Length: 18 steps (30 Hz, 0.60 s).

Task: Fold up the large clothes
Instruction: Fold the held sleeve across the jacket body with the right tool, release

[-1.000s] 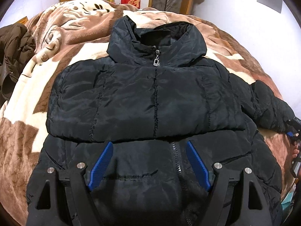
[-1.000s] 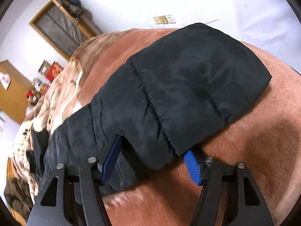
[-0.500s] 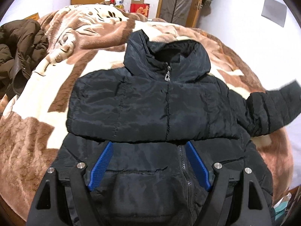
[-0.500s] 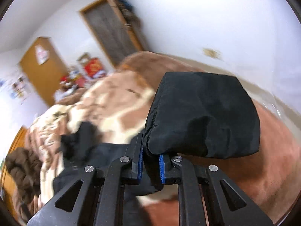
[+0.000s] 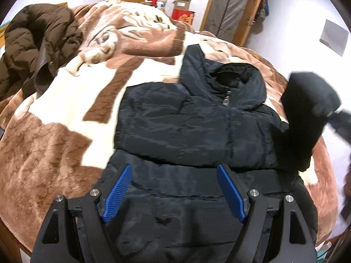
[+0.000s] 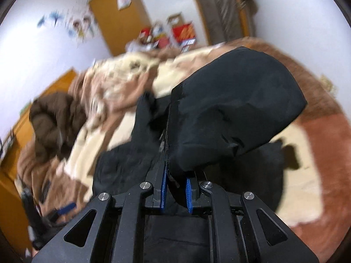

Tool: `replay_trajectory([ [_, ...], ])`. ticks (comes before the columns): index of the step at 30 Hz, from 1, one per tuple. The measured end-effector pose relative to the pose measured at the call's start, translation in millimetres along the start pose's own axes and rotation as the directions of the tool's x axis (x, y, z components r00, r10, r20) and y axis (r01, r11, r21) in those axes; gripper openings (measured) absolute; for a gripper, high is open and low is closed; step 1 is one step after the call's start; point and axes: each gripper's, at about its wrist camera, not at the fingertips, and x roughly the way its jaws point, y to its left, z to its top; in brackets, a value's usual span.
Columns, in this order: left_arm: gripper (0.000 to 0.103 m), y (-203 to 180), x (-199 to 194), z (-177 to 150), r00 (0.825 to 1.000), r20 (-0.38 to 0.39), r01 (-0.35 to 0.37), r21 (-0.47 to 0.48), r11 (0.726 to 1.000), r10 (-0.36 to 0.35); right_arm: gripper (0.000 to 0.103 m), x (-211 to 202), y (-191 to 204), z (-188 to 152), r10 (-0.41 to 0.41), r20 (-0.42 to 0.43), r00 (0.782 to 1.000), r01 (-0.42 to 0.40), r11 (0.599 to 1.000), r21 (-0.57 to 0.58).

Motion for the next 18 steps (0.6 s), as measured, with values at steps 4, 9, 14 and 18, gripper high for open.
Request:
replay_trajectory([
  [4,0.081,19,7,-3,1.0,-0.015,-0.008,-0.027,1.0,0.007,0.024,66,10,-28,0.038,-0.136,0.99,-0.041,0.999,-0.017],
  [9,0.081,26,12,-5,1.0,-0.028,-0.007,-0.04,0.999,0.006,0.053,91,17,-49,0.079,-0.202,0.976,-0.084,0.996,-0.016],
  [14,0.081,17,7,5,1.0,-0.006,0.021,-0.039,0.999,-0.021,0.056,51,20,-42,0.133,-0.132,0.982,-0.14,0.989,-0.045],
  [18,0.081,-3,4,20,0.998,0.022,0.052,-0.001,0.999,-0.052,0.056,17,6,-31,0.117,-0.026,0.993,-0.119,0.991,-0.055],
])
